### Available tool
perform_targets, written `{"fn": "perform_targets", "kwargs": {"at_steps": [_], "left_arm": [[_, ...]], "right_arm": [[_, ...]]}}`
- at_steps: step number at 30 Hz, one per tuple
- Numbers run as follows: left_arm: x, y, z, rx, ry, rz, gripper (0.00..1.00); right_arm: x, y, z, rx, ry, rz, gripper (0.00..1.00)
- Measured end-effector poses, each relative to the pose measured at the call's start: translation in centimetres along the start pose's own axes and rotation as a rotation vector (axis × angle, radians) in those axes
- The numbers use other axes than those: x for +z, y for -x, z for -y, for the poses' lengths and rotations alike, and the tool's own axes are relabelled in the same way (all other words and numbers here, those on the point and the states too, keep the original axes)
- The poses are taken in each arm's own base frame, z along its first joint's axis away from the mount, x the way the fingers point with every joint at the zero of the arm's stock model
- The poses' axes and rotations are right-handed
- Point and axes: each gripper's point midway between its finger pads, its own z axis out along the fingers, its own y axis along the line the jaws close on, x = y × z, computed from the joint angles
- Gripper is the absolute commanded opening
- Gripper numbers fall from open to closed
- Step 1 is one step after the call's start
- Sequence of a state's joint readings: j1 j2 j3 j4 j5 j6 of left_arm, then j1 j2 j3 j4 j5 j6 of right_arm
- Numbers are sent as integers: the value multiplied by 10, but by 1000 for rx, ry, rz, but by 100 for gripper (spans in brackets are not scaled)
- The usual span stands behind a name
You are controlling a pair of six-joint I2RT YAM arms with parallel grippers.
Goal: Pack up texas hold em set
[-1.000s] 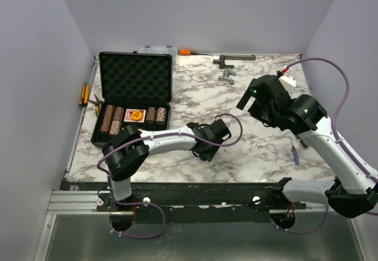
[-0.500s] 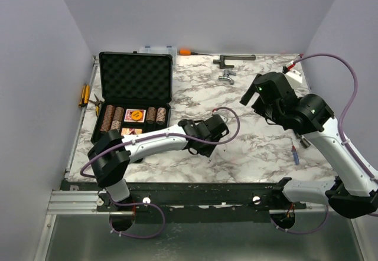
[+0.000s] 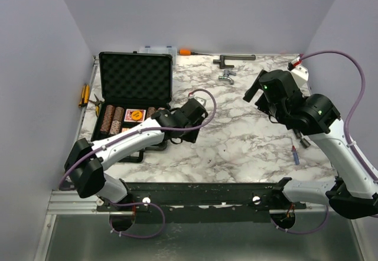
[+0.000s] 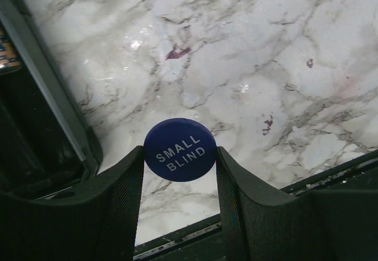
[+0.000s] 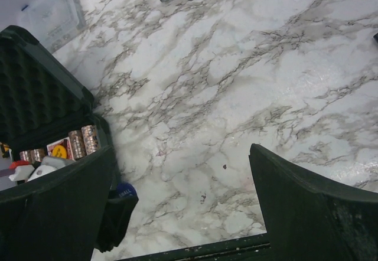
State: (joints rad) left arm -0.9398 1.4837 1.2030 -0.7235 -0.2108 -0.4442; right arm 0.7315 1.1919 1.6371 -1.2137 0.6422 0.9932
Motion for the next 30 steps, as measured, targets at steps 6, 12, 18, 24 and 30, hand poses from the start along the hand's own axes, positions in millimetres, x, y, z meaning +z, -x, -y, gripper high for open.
{"fn": "perform_targets", "kwargs": {"at_steps": [6, 12, 18, 24, 30], "left_arm": [[-11, -3, -52, -110, 71, 13, 34], [-20, -8, -97, -211, 138, 34, 34], [-26, -18, -144, -310, 216, 35, 34], [-29, -27, -187, -428, 287, 26, 34], [-28, -40, -222, -538, 353, -1, 34]], "right_arm": [[-3, 1, 1, 6, 6, 4, 99], [-1, -1, 3, 1, 1, 0, 99], [2, -5, 5, -8, -9, -7, 99], [3, -7, 4, -8, -5, -13, 99], [5, -10, 3, -10, -3, -22, 100]]}}
